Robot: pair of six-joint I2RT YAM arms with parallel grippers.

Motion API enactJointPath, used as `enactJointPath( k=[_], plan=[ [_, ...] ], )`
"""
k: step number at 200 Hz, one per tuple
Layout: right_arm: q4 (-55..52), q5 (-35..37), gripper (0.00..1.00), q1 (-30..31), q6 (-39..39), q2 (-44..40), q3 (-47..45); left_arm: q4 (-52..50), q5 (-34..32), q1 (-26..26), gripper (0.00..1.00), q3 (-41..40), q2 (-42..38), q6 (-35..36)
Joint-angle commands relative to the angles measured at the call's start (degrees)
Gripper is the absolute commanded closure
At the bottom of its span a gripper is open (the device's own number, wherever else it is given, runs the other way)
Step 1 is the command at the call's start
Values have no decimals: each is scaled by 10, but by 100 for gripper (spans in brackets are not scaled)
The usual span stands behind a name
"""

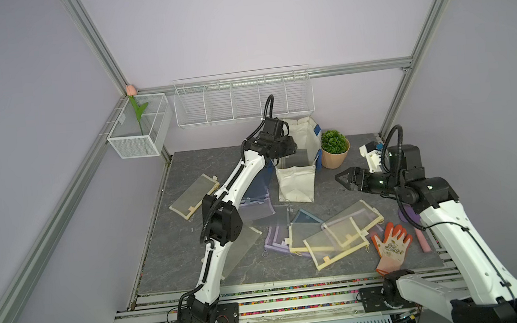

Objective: Put the pencil pouch into the canvas bag
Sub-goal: Place the pencil pouch in the canvas bag, then pick up the pencil pouch.

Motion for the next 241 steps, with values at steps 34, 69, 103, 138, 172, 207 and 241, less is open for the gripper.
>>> enactJointPath(
  k=[34, 69, 103, 138, 172, 207, 241],
  plan=[
    [-77, 36, 11, -8, 8, -32, -35, -85, -80, -32, 35, -40, -143, 104],
    [-95, 33, 11, -8, 25, -55, -69, -106, -94, -78, 28, -116, -223, 108],
    [-113, 33, 12, -8, 30, -85, -98, -121, -74, -137, 21, -182, -279, 97],
    [-140, 32, 11, -8, 62, -119, -143, -52, 5, -166, 20, -300, -332, 53],
    [-171, 54, 12, -6, 107, -171, -176, 6, 87, -167, 18, -401, -360, 38],
    [-247, 71, 11, -2, 156, -223, -209, -22, 144, -169, 14, -436, -352, 53],
    [-309, 96, 11, -2, 165, -249, -229, 20, 150, -180, 13, -513, -382, 55]
  ],
)
